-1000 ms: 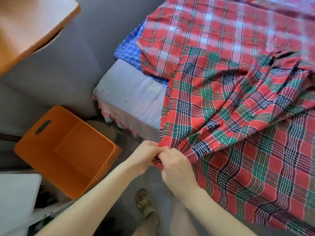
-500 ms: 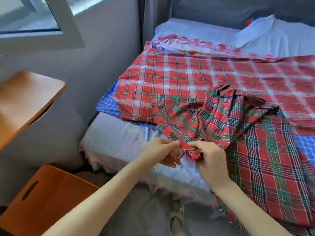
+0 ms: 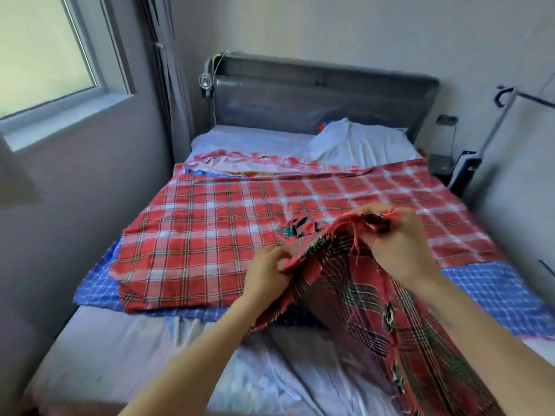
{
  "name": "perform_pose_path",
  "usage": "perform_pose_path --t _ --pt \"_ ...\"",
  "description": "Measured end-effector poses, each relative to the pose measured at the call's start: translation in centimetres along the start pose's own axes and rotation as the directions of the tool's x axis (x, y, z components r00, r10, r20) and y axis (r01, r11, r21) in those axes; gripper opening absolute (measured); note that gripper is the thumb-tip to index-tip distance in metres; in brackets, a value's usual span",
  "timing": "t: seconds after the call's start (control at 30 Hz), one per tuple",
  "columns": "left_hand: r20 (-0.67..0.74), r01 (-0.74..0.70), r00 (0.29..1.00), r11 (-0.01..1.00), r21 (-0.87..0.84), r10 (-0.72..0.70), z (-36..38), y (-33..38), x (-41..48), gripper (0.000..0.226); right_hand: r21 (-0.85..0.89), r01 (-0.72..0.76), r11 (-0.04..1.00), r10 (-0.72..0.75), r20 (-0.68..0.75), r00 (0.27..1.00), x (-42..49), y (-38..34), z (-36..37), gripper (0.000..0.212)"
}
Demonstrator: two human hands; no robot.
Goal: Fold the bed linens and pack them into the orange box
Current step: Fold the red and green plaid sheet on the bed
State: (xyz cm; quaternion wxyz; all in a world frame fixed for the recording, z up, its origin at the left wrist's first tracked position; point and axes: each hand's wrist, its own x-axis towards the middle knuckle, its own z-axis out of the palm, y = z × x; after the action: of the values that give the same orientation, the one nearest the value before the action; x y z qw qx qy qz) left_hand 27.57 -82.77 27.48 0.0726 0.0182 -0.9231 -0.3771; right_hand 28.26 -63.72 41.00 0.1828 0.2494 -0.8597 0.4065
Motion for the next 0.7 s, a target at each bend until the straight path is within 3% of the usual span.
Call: perform_pose_path --t 0.07,0.17,0.23,0.3,0.47,0.57,0.7 --pt "0.051 0.038 0.998 0.983 -0.18 -0.03 1.2 3.2 0.7 0.044 -0.02 0.014 1.0 -0.015 -0.029 0.999 2.1 1.2 -2.9 0.029" --pt "0.039 -0.008 0.999 0.87 -0.493 0.031 2.6 9.1 1.7 0.065 -0.046 0.025 0.999 -0.029 -0.073 0.997 5.2 3.0 -6.4 0.034" --pt "-0.102 -0.139 0.989 0.882 -0.45 0.104 2.7 12.5 2.3 0.068 -0.075 0.038 0.996 -0.044 -0.082 0.996 6.9 3.5 -7.6 0.04" --pt "-0.254 -0.236 0.952 0.941 -0.241 0.173 3.1 15.7 3.3 0.066 -0.075 0.048 0.996 -0.054 -0.078 0.996 8.2 3.9 -8.9 0.041" --pt "-0.442 -0.204 0.892 0.956 -0.213 0.092 3.9 20.4 5.5 0.022 -0.063 0.059 0.996 -0.063 -0.076 0.995 10.9 5.1 -11.5 0.041" --pt "-0.467 -0.197 0.878 0.967 -0.163 0.1 4.0 21.1 6.0 0.007 -0.025 0.014 1.0 -0.016 -0.086 0.996 11.8 5.4 -13.4 0.022" --pt "-0.362 -0.024 0.93 0.977 -0.213 -0.056 4.4 20.1 6.5 0.016 0.07 -0.024 0.997 0.035 -0.167 0.985 12.4 6.1 -16.4 0.011"
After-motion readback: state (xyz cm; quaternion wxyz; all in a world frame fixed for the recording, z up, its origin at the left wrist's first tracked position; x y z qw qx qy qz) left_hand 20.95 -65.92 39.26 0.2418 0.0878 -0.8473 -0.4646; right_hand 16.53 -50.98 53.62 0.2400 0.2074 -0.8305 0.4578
